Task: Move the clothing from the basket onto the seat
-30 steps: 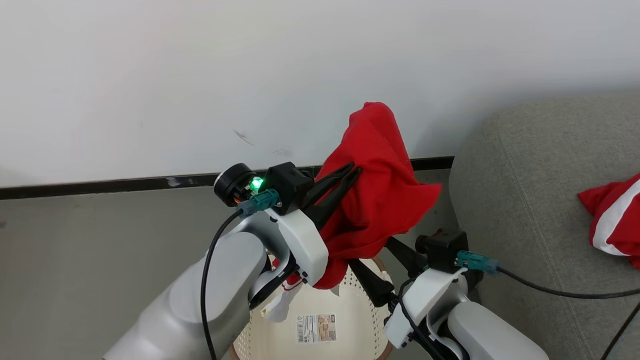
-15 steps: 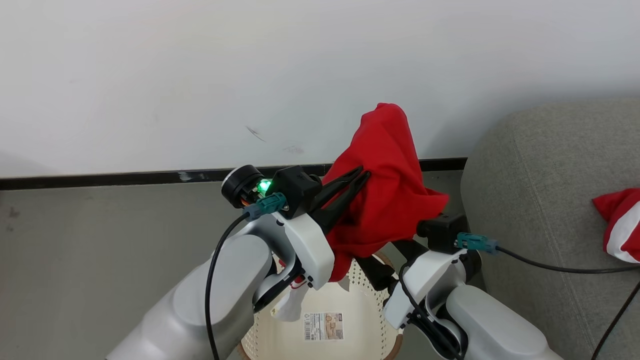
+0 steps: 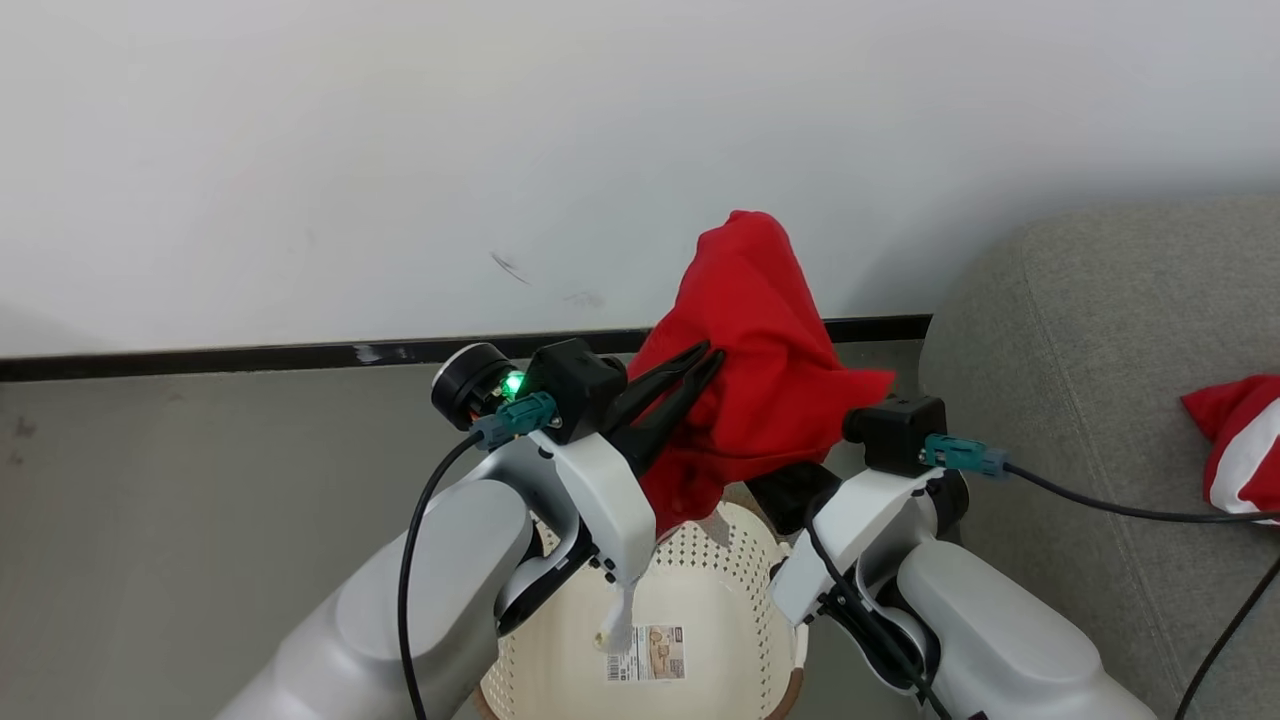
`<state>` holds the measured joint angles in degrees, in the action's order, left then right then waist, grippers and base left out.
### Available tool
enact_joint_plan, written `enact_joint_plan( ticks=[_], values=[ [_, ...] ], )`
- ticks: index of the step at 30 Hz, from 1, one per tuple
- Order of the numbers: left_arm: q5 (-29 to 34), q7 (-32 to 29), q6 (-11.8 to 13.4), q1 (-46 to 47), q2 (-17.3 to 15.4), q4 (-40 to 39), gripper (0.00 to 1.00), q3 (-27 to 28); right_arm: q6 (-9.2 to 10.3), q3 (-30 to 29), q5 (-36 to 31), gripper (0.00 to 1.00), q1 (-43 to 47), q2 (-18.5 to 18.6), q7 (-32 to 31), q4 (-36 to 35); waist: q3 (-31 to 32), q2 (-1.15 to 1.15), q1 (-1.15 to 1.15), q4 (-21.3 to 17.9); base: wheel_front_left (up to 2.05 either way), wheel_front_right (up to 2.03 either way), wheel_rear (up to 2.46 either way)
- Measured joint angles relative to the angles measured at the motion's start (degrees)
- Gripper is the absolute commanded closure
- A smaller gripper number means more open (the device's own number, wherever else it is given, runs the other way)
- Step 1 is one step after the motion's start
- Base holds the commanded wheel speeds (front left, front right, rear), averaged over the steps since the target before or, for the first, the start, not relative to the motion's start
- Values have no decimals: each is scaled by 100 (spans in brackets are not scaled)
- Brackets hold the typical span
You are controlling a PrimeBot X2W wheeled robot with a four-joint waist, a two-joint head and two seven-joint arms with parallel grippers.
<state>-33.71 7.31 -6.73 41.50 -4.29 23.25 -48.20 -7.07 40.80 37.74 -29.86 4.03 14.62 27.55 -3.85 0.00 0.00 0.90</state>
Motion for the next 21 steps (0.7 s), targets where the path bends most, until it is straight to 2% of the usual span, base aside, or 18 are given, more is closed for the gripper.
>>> enact_joint_plan(
  ticks=[13, 14, 15, 16, 17, 21],
  values=[
    [-16, 42, 4, -198, -142, 23, 100, 54, -1, -508, -111, 100, 59, 264, 0, -115, 20, 0, 0, -55, 0, 0, 0],
    [-16, 42, 4, -229, -144, 22, 95, 51, -1, -544, -123, 100, 77, 276, 0, -126, 26, 0, 0, -59, 0, 0, 0],
    [-16, 44, 4, -247, -145, 15, 64, 45, -1, -599, -138, 100, 109, 287, 0, -148, 33, 0, 0, -63, 0, 0, 0],
    [-16, 62, 4, -256, -145, 5, 40, 43, -1, -648, -152, 100, 144, 299, -1, -170, 41, 0, 0, -70, 0, 0, 0],
    [-16, 62, 4, -257, -144, -3, 0, 37, -1, -686, -153, 100, 158, 312, -1, -179, 49, 0, 0, -76, 0, 0, 0],
    [-16, 67, 5, -269, -174, -27, 0, 29, 0, -914, -193, 100, 160, 414, 0, -283, 82, 0, 0, -103, 0, 0, 0]
  ],
)
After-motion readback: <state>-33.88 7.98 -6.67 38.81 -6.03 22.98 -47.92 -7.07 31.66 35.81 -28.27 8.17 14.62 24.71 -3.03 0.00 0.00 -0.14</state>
